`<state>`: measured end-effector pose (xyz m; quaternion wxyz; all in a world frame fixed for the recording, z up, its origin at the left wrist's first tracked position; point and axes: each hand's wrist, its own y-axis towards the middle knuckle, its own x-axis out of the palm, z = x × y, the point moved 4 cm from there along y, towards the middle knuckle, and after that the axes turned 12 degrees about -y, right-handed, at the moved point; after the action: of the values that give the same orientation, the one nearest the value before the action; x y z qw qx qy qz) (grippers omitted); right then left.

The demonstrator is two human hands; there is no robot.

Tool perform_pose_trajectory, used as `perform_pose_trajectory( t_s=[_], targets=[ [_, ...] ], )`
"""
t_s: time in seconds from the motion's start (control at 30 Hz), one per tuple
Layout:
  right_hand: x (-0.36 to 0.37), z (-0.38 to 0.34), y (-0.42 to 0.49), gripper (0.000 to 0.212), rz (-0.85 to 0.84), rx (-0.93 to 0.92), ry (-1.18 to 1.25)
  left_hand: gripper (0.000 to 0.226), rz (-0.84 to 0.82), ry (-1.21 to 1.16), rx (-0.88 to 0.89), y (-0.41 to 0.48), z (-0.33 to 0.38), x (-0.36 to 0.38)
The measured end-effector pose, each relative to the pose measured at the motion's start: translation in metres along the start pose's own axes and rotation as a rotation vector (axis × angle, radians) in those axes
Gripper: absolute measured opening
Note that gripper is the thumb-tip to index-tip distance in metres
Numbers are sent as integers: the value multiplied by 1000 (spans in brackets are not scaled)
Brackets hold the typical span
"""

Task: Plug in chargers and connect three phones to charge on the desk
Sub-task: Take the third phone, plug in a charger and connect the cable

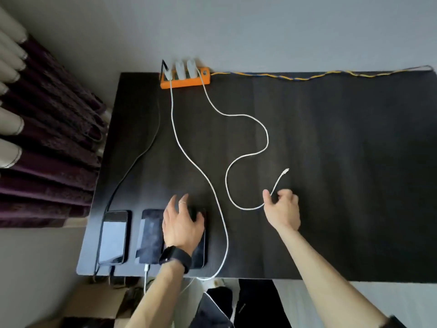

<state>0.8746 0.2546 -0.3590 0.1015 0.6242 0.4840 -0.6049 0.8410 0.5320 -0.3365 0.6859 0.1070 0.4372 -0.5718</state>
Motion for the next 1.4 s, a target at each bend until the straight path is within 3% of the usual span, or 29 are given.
perform_pose_trajectory(
  t_s=[0.1,0.2,0.37,0.47,0.6,0.7,0.73,0.8,0.83,0.87,0.93,1.1,1.2,1.33,1.4],
  targets=[
    [7,-13,-9,41,9,-44,-158,76,-32,71,-164,-49,-50,-2],
    [16,-13,-17,34,-59,-47,-224,85,-79,89,-180,-79,-71,-4],
    [-4,-3,-55,3,32,-117,202,104,-122,34,-113,-81,-59,0],
    [-34,5,-97,22,135,-220,398,112,-137,107,-119,-73,-48,7],
    [-63,14,-139,34,191,-283,402,113,-118,144,-182,-65,-37,5],
    [-75,21,-156,25,243,-295,346,113,-125,-77,-358,-53,-39,-2],
    [-78,23,-160,22,247,-295,322,101,-150,-266,-422,-49,-40,-6],
    [-84,27,-167,17,248,-316,294,55,-311,-827,-587,-54,-35,-18],
    [-86,29,-170,16,241,-323,296,44,-473,-1074,-700,-61,-31,-21],
    [-88,31,-171,16,228,-325,307,44,-576,-1267,-779,-69,-25,-27],
    [-93,36,-178,18,189,-317,344,44,-669,-1451,-754,-84,-14,-38],
    [-107,46,-186,18,170,-341,438,70,-803,-1604,-571,-110,14,-48],
    [-122,53,-184,13,180,-393,479,81,-782,-1633,-530,-120,27,-51],
    [-141,72,-178,24,43,-371,581,43,-643,-1599,-485,-146,49,-49],
    [-149,82,-174,29,-37,-368,699,44,-596,-1604,-440,-159,58,-45]
  ],
)
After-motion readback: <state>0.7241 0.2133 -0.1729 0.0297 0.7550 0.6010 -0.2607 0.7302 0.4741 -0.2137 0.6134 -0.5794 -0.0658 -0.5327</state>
